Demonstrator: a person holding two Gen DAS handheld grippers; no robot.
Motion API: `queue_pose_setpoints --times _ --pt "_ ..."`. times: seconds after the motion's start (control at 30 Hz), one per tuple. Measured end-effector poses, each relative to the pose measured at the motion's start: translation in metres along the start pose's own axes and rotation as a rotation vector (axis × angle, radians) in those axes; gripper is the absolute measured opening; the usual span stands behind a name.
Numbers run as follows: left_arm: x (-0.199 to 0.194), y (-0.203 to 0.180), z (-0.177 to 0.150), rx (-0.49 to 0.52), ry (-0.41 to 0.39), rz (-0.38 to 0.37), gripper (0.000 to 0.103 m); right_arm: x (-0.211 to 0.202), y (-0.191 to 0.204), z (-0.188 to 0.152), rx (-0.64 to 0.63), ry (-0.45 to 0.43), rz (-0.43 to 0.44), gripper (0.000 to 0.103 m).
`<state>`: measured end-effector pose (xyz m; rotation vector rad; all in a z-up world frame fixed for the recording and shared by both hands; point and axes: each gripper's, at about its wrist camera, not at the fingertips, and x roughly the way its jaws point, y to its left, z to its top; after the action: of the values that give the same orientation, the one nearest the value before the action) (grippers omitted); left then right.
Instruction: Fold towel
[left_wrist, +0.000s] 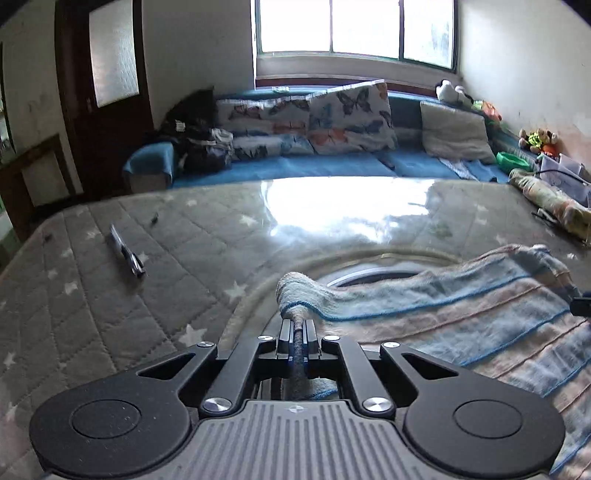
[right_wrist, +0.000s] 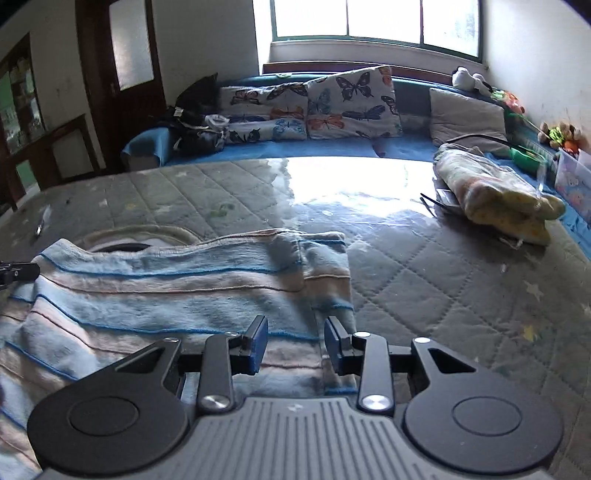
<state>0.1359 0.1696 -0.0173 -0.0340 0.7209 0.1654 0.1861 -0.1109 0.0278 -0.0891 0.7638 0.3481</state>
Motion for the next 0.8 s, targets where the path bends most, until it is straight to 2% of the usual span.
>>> queue_pose_setpoints --times 0.1,0.3,0.43,0.53,0.6,0.77,0.8 --pt "0.010 0.006 -0.002 0.009 0.013 0.037 0.005 0.014 0.007 0.004 -0.041 0.017 -0.006 0.034" --pt "0.024 0.027 0.004 -0.016 0.017 0.136 0.006 0.034 0.009 0.017 -0.039 0.019 -0.051 0.034" --pt "0.002 0.042 0.002 -0.083 0.025 0.036 0.007 0.026 0.012 0.019 -0.055 0.006 -0.047 0.033" --pt "-0.020 0.038 -0.009 -0.066 0.030 -0.046 0.012 0.013 0.017 0.017 -0.075 -0.004 -0.015 0.034" --pt "-0.031 0.033 -0.021 -0.056 0.043 -0.062 0.020 0.003 0.024 0.013 -0.091 -0.001 0.027 0.034" --pt "-0.061 0.038 -0.058 -0.065 0.084 -0.105 0.025 -0.025 0.046 -0.010 -0.148 0.014 0.099 0.034" --pt "-0.068 0.040 -0.064 -0.061 0.081 -0.118 0.029 -0.029 0.049 -0.015 -0.160 0.017 0.106 0.034"
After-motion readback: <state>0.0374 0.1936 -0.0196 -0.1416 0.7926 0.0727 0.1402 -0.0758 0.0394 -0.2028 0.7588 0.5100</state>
